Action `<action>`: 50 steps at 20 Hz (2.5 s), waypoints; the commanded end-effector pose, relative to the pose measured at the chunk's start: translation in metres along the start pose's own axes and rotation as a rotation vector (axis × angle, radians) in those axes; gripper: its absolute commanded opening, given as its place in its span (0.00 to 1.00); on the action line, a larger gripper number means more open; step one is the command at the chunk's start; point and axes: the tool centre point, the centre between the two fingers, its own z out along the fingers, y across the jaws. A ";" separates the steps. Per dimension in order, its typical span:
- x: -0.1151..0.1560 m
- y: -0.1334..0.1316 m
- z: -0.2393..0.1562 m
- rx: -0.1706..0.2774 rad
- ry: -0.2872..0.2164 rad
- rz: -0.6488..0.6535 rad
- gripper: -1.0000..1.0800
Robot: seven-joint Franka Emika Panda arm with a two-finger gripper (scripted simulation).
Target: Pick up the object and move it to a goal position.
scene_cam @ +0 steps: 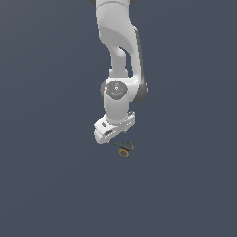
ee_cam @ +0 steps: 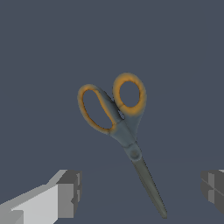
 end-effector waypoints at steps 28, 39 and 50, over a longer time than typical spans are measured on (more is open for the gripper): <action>-0.005 -0.005 0.065 0.008 0.007 -0.223 0.96; -0.004 -0.004 0.079 0.008 0.007 -0.224 0.00; -0.003 -0.009 0.075 0.008 0.008 -0.227 0.00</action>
